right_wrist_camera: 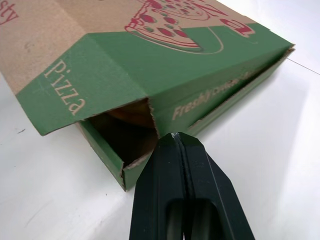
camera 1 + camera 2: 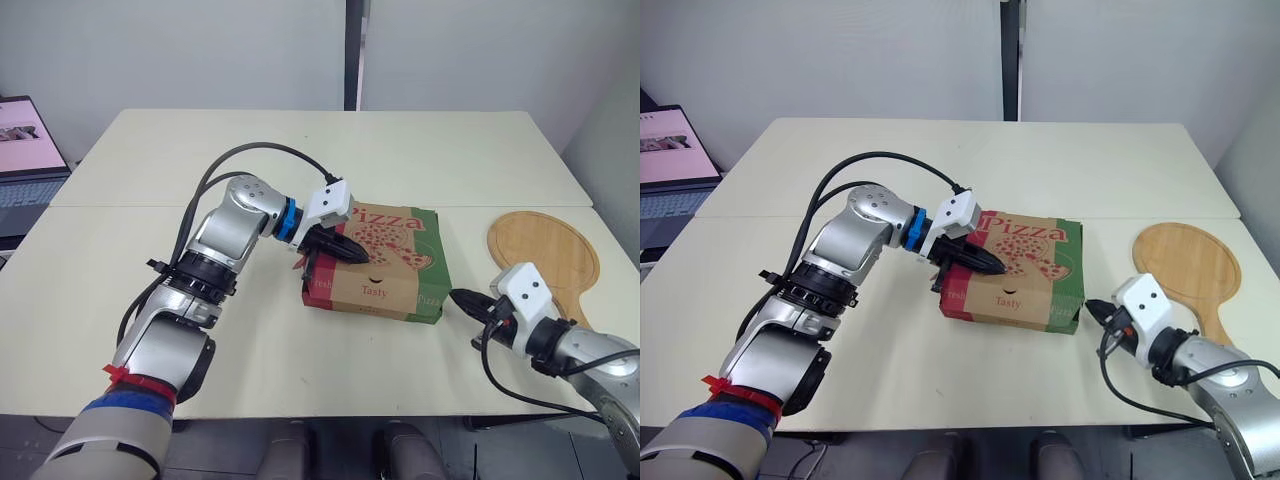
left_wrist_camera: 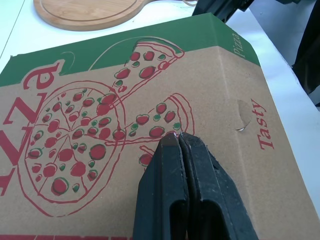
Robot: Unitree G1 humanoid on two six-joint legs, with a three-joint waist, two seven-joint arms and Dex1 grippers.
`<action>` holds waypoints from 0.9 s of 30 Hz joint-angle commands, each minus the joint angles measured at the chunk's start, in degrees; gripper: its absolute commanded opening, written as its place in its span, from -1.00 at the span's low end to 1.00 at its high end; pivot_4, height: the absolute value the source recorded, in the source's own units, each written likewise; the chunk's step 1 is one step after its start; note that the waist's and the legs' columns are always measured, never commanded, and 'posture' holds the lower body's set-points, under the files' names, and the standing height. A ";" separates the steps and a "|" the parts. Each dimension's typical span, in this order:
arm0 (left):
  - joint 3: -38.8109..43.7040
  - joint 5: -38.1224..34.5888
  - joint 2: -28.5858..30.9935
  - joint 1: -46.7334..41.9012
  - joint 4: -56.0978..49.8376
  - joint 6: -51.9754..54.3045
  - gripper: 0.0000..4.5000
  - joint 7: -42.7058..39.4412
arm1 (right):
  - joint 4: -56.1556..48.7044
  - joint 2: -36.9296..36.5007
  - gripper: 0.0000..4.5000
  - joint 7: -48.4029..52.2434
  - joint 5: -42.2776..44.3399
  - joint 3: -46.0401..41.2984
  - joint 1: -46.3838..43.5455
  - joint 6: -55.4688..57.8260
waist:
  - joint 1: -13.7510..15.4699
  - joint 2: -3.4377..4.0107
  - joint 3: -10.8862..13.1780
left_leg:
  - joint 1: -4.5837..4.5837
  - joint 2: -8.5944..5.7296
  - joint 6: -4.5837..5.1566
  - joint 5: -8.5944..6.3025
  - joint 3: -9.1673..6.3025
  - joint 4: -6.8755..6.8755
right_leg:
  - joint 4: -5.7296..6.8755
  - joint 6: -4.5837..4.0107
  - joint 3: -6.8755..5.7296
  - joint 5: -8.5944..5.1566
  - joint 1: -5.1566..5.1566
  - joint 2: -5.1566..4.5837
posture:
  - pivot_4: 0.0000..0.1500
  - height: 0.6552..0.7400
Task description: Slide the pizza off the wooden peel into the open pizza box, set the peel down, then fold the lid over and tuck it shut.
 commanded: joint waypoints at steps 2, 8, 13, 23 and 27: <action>1.06 0.22 -0.42 -1.72 0.28 -1.05 -0.99 0.07 | -0.45 0.19 -1.00 0.70 -0.82 1.23 -2.17 -2.19 | -0.03 0.00 0.00 | 0.00 0.00 0.00 0.00 0.00 0.00 | 0.01 0.00 0.00 0.00 0.00 0.00 | 1.00 1.00; 0.46 0.89 -0.31 -1.43 0.62 -1.84 -0.99 -0.35 | -0.42 0.82 -1.00 0.50 -2.59 3.82 -3.03 -2.41 | -0.04 0.00 0.00 | 0.00 0.00 0.00 0.00 -0.01 0.00 | 0.01 0.00 0.00 0.00 -0.01 0.00 | 1.00 1.00; 0.40 1.52 -0.46 -1.06 1.05 -2.16 -0.99 -0.41 | -1.44 0.16 -1.00 -0.32 -3.82 1.92 -1.33 -2.07 | -0.03 0.00 0.00 | 0.00 0.00 0.00 0.00 -0.01 0.00 | 0.01 0.00 -0.01 0.00 -0.01 0.00 | 1.00 1.00; 0.98 1.62 -0.69 -1.61 2.35 -2.87 -1.00 -0.35 | -4.35 -9.66 -0.12 10.68 5.32 -14.67 1.42 2.44 | -0.04 0.00 0.00 | 0.03 0.00 0.00 0.00 0.02 0.05 | 0.03 0.01 0.03 0.01 0.03 0.01 | 1.00 1.00; 1.10 1.52 -0.77 -1.81 2.72 -3.11 -1.00 -0.34 | -7.00 -12.48 0.49 11.63 10.86 -12.81 -3.56 6.33 | -0.07 0.00 0.00 | 0.03 0.07 0.00 0.00 -0.02 0.03 | 0.03 0.01 0.02 0.01 0.04 0.03 | 1.00 1.00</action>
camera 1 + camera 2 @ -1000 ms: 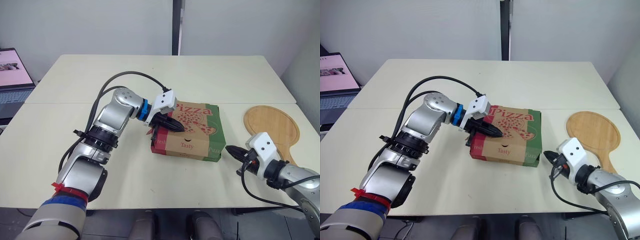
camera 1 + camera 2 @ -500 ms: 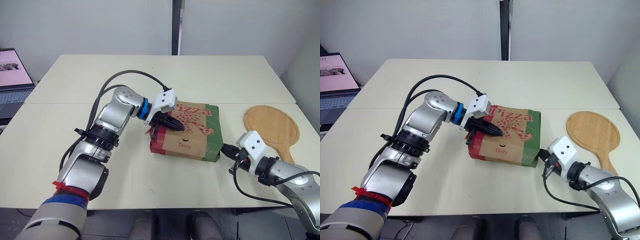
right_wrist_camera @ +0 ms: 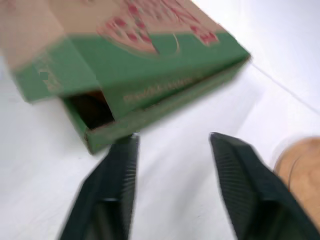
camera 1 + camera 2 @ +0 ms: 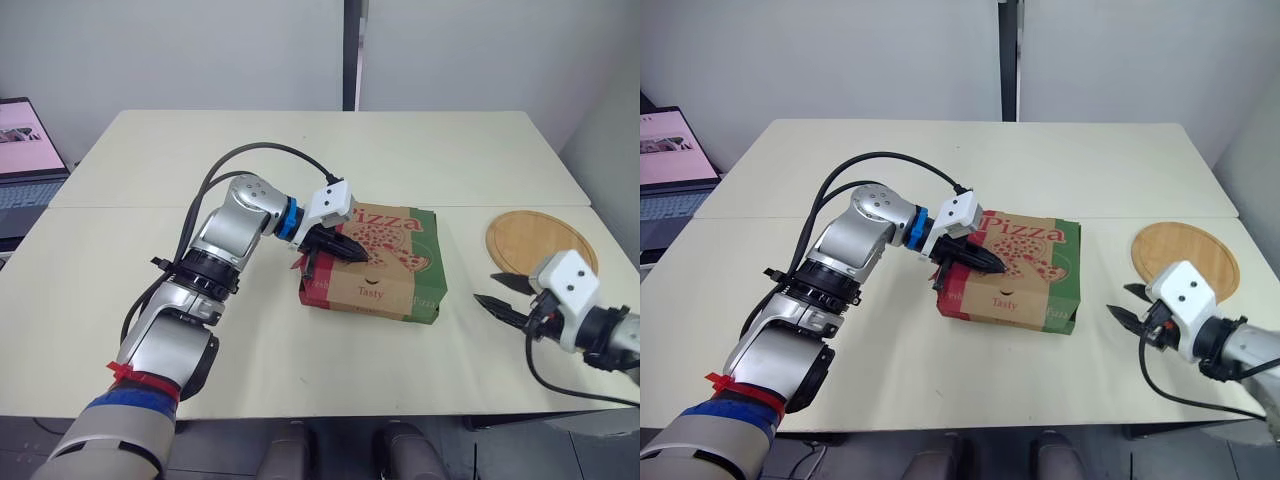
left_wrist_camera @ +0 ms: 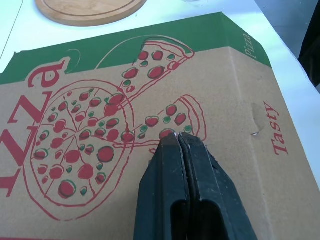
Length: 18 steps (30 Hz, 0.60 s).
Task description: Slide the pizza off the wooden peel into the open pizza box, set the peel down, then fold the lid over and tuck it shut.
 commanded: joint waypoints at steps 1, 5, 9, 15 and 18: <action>1.10 0.03 0.04 -1.27 -0.49 -0.66 -1.00 -0.21 | -3.81 -1.43 0.65 0.33 3.69 2.25 -4.50 2.13 | 0.04 0.00 0.00 | -0.01 0.00 0.00 0.00 -0.01 0.00 | 0.00 0.00 0.00 0.00 0.00 0.00 | 1.00 1.00; 1.20 -0.03 0.01 -1.54 -0.34 -0.71 -1.00 -0.25 | -3.88 -1.81 0.98 -1.08 0.21 10.08 -8.70 0.99 | 0.08 0.00 0.00 | -0.03 -0.04 0.00 0.00 0.01 0.04 | -0.01 0.00 0.02 0.00 0.00 -0.01 | 1.00 1.00; 1.36 -0.20 0.10 -1.75 -0.54 -0.61 -1.00 -0.34 | -1.31 -1.59 0.98 -2.50 -7.09 18.02 -11.08 -3.28 | 0.08 0.00 0.00 | -0.05 -0.04 0.00 0.00 0.00 0.04 | -0.02 0.00 0.01 0.00 -0.01 0.00 | 1.00 1.00; 1.19 -0.16 0.33 -2.02 -1.09 -1.46 -1.00 -1.08 | 3.96 1.24 0.98 -3.97 -11.11 21.35 -16.38 -5.55 | 0.08 0.00 0.00 | -0.04 -0.04 -0.01 0.00 0.01 0.06 | 0.00 0.00 0.02 0.00 -0.03 -0.01 | 1.00 1.00; 0.89 0.20 0.43 -2.11 -1.49 -2.49 -1.00 -1.45 | 4.96 1.99 0.98 -3.77 -12.42 22.38 -17.00 -6.29 | 0.08 0.00 0.00 | -0.04 -0.04 -0.01 0.00 0.00 0.05 | 0.00 0.00 0.02 0.00 -0.03 -0.02 | 1.00 1.00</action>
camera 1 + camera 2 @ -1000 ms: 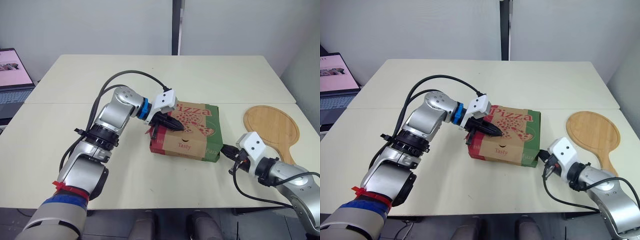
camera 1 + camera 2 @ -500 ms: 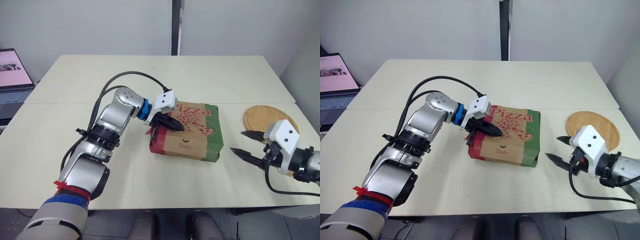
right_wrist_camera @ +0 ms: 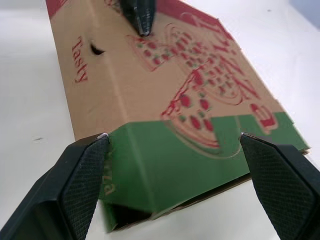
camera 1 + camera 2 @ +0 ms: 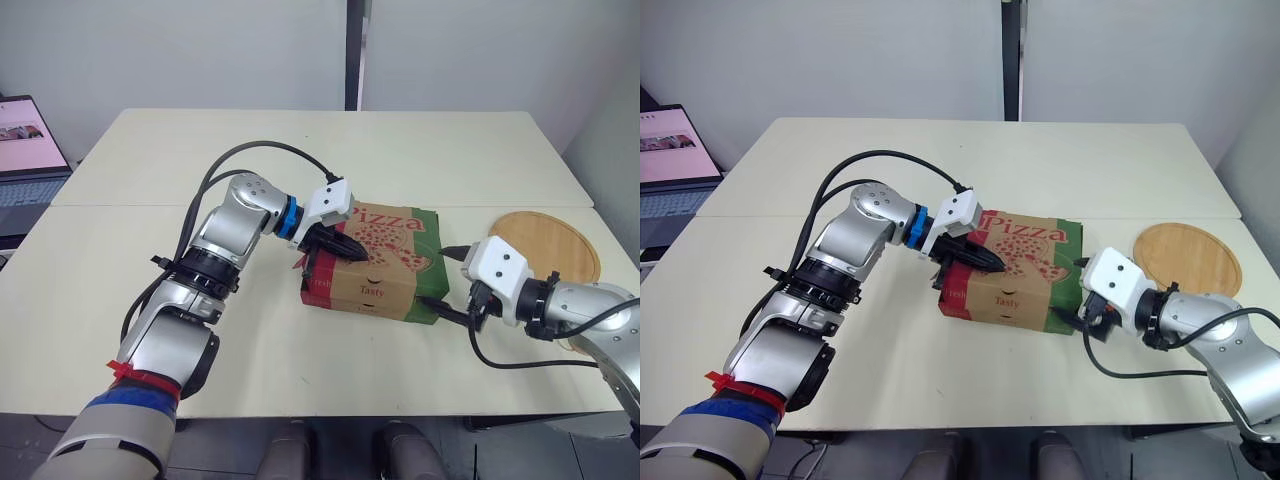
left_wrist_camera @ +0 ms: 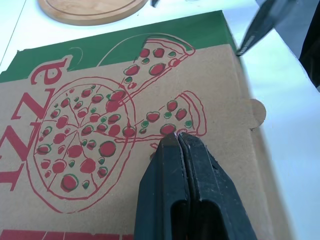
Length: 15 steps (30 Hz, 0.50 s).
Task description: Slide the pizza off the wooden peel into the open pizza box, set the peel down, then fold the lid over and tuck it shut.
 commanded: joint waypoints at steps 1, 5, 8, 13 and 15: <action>0.66 0.37 0.39 -1.64 -2.12 -1.93 -1.00 -0.81 | 0.10 0.84 0.98 -0.50 -1.78 0.38 -1.02 -1.83 | 0.00 0.00 0.00 | 0.00 0.00 0.00 0.00 0.01 0.00 | 0.00 0.00 0.00 0.00 0.00 0.00 | 1.00 1.00; 0.37 0.16 0.20 -1.15 -3.74 -1.62 -1.00 -1.34 | 0.12 2.01 0.98 -0.80 -3.67 1.93 -1.04 -2.58 | -0.06 0.00 0.00 | 0.01 0.00 0.00 0.00 0.01 0.01 | 0.02 0.00 0.01 0.00 0.00 0.00 | 1.00 1.00; 0.08 0.49 0.31 -0.89 -4.15 -2.14 -1.00 -1.59 | 0.19 2.95 0.98 -1.47 -5.47 3.14 -1.14 -3.47 | -0.23 0.00 0.00 | 0.03 0.03 0.00 0.00 0.01 0.00 | 0.03 0.00 0.04 0.00 0.00 0.00 | 1.00 1.00; 0.19 0.70 0.29 -0.95 -4.26 -2.11 -1.00 -1.90 | 0.59 4.49 0.98 -2.47 -8.30 3.60 -1.68 -4.90 | -0.45 0.00 0.00 | 0.05 0.04 0.00 0.00 0.01 0.00 | 0.06 0.00 0.05 0.00 0.00 0.00 | 1.00 1.00; 0.13 0.94 0.40 -0.72 -4.12 -2.34 -1.00 -2.04 | 1.36 4.20 0.98 -3.14 -10.90 4.39 -1.75 -6.27 | -0.45 0.00 0.00 | 0.04 0.03 0.00 0.00 0.01 0.01 | 0.06 0.00 0.04 0.00 0.00 0.00 | 1.00 1.00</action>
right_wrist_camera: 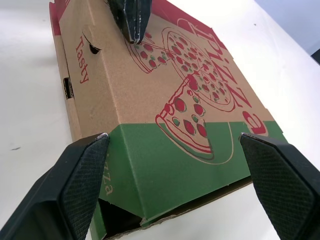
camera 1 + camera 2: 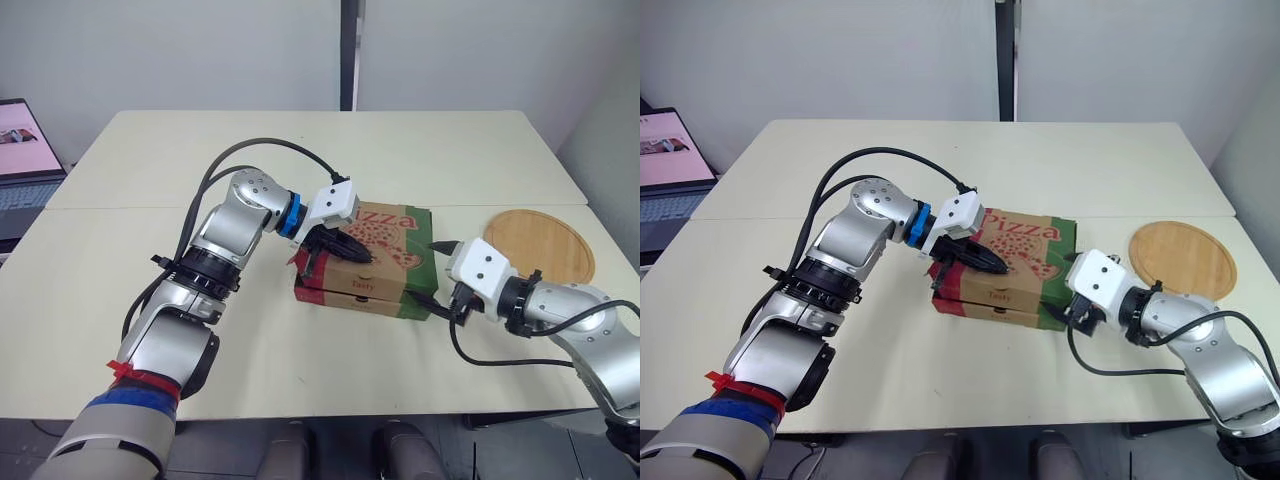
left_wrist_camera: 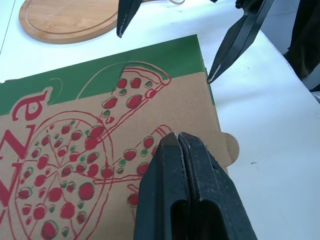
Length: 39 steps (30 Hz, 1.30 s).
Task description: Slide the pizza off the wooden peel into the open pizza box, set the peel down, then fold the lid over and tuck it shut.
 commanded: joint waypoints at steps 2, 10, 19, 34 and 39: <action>0.11 0.48 0.52 -0.28 -1.66 -0.81 -1.00 -0.43 | 0.91 -0.27 0.98 -1.88 -5.51 1.00 -0.76 -3.10 | 0.00 0.00 0.00 | 0.00 0.00 0.00 0.00 0.01 0.00 | 0.00 0.00 0.01 0.00 0.00 0.00 | 1.00 1.00; 0.04 1.55 0.60 1.30 -0.62 -1.17 -1.00 0.06 | -0.27 1.23 0.98 -3.37 -10.98 3.78 1.70 -4.69 | -0.13 0.01 -0.03 | 0.04 0.00 0.00 0.00 0.02 0.01 | 0.02 0.00 0.02 0.00 0.02 0.00 | 1.00 1.00; 0.61 1.38 0.48 1.36 -0.70 -0.45 -1.00 0.22 | -1.37 5.10 0.98 -5.71 -15.56 4.74 -1.95 -3.54 | -1.15 0.01 -0.05 | 0.11 0.00 0.00 0.00 0.01 0.02 | 0.18 0.00 0.06 0.00 0.02 0.00 | 1.00 1.00; 1.96 0.85 -0.01 0.06 0.61 0.38 -1.00 1.21 | -2.81 8.11 0.98 -4.97 -16.88 4.35 -4.01 -1.51 | -1.11 0.01 -0.05 | 0.08 -0.01 -0.01 0.01 0.03 0.03 | 0.23 0.00 0.07 0.00 -0.03 0.00 | 1.00 1.00; 2.05 1.42 -0.19 -0.09 2.03 -0.66 -1.00 1.66 | -2.25 7.10 0.98 -3.56 -18.23 5.68 -1.83 -4.09 | -1.07 0.01 -0.05 | 0.08 -0.02 -0.01 0.01 0.03 0.03 | 0.23 0.00 0.06 0.00 -0.04 0.00 | 1.00 1.00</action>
